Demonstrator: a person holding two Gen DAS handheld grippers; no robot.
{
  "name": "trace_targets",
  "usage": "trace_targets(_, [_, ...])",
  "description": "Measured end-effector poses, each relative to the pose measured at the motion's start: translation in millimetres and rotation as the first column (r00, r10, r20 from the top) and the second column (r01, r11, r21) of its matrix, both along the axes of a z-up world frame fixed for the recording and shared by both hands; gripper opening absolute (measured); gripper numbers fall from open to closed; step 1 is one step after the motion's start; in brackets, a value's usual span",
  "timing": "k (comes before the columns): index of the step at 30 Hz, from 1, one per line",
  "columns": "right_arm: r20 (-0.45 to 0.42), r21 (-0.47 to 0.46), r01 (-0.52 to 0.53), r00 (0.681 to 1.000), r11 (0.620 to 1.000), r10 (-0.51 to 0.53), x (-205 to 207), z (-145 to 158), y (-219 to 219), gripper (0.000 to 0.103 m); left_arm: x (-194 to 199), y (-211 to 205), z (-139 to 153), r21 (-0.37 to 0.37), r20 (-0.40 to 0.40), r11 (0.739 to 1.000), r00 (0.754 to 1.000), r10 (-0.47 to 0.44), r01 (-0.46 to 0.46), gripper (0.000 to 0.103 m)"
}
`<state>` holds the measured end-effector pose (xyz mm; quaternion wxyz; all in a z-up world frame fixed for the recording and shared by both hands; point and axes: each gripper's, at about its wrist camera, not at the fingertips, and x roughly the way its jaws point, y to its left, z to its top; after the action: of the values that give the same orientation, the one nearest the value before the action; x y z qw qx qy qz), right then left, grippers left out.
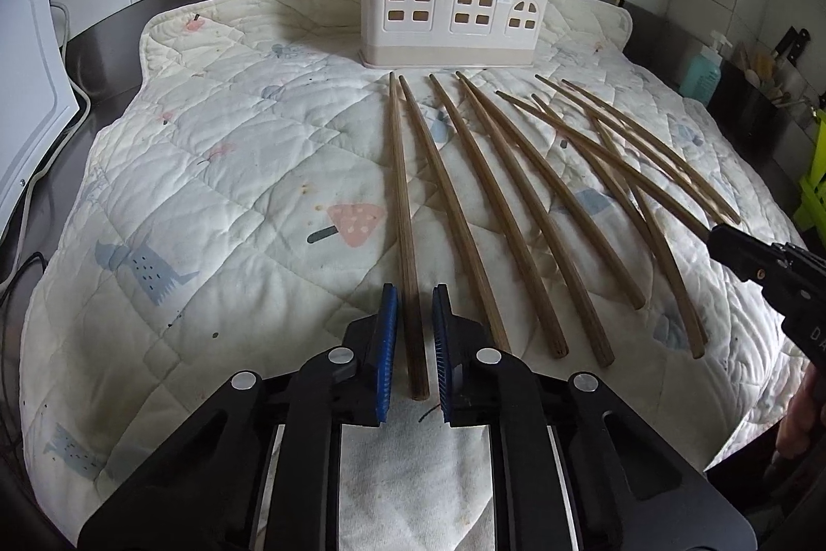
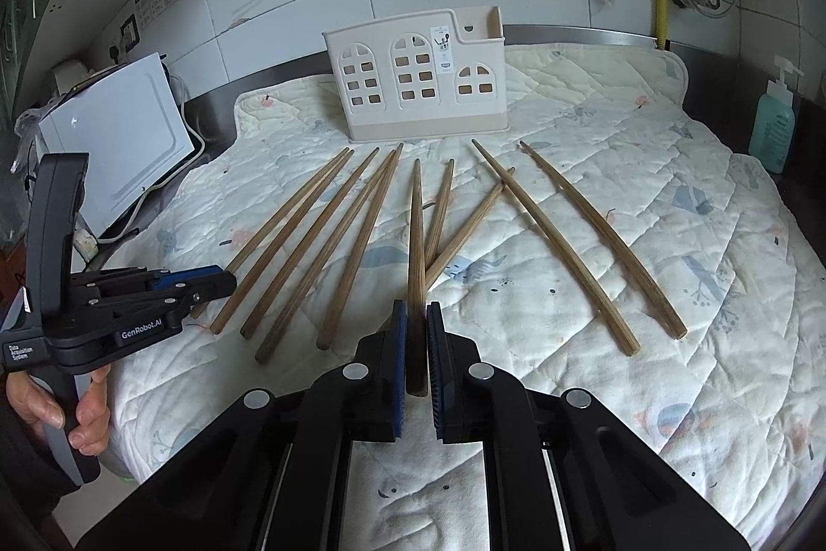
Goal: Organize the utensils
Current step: 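Close the left tool on a chopstick while the right tool closes on another chopstick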
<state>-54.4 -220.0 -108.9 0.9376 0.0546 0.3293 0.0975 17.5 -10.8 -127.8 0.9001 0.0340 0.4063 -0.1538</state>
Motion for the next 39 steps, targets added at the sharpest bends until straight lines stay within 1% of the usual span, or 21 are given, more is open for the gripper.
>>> trace_targets(3, [0.013, -0.003, -0.005, 1.000, 1.000, 0.005, -1, 5, 0, 0.008, 0, 0, 3, 0.001, 0.005, 1.000, 1.000, 0.004, -0.004, 0.007])
trace_targets(7, [0.037, -0.010, -0.007, 0.999, 1.000, 0.007, -2, 15, 0, 0.008, -1, 2, 11, -0.004, 0.026, 1.000, 1.000, 0.005, -0.005, 0.007])
trace_targets(11, [0.083, -0.025, -0.001, 0.997, 1.000, 0.003, -2, 33, -3, 0.008, -4, 7, 29, -0.020, 0.081, 1.000, 0.997, 0.017, -0.015, 0.006])
trace_targets(14, [0.121, -0.035, -0.006, 0.993, 0.999, 0.010, 1, 49, -5, 0.008, -5, 8, 46, -0.034, 0.129, 0.999, 0.992, 0.018, -0.014, 0.001])
trace_targets(16, [0.144, -0.042, -0.009, 0.989, 0.999, 0.015, 6, 59, -7, 0.008, -3, 10, 54, -0.055, 0.144, 0.998, 0.989, 0.014, -0.006, 0.001])
trace_targets(19, [0.173, -0.051, -0.015, 0.985, 0.999, 0.023, 10, 71, -7, 0.007, -2, 11, 59, -0.054, 0.158, 0.999, 0.987, 0.009, -0.001, 0.001])
trace_targets(22, [0.184, -0.054, -0.020, 0.982, 0.998, 0.030, 10, 76, -4, 0.007, -2, 15, 56, -0.083, 0.115, 0.996, 0.993, -0.012, 0.021, 0.003])
trace_targets(25, [0.177, -0.049, -0.022, 0.984, 0.999, 0.030, 9, 72, -2, 0.007, -4, 15, 46, -0.064, 0.081, 0.998, 0.997, 0.003, 0.002, 0.006])
trace_targets(26, [0.172, -0.045, -0.021, 0.985, 0.999, 0.028, 9, 70, -2, 0.007, -4, 16, 41, -0.064, 0.064, 0.998, 0.998, 0.006, -0.002, 0.008])
trace_targets(27, [0.168, -0.040, -0.019, 0.986, 0.999, 0.026, 9, 69, -3, 0.007, -4, 17, 36, -0.057, 0.051, 0.998, 0.999, 0.010, -0.007, 0.015])
trace_targets(31, [0.165, -0.036, -0.016, 0.986, 0.999, 0.022, 8, 67, -4, 0.007, -2, 16, 20, -0.043, 0.009, 0.999, 1.000, 0.009, -0.009, 0.022])
trace_targets(32, [0.165, -0.035, -0.016, 0.986, 0.999, 0.022, 7, 67, -4, 0.007, -1, 15, 17, -0.035, 0.004, 0.999, 1.000, 0.014, -0.014, 0.026])
trace_targets(33, [0.165, -0.035, -0.017, 0.986, 0.999, 0.022, 7, 67, -4, 0.007, 0, 15, 14, -0.032, 0.001, 0.999, 1.000, 0.017, -0.017, 0.027])
trace_targets(38, [0.165, -0.035, -0.017, 0.986, 0.999, 0.022, 7, 66, -4, 0.007, 3, 12, 5, -0.034, -0.013, 0.999, 1.000, 0.008, -0.009, 0.026])
trace_targets(39, [0.165, -0.035, -0.016, 0.986, 0.999, 0.022, 7, 66, -4, 0.007, 3, 11, 3, -0.028, -0.013, 1.000, 1.000, 0.006, -0.006, 0.023])
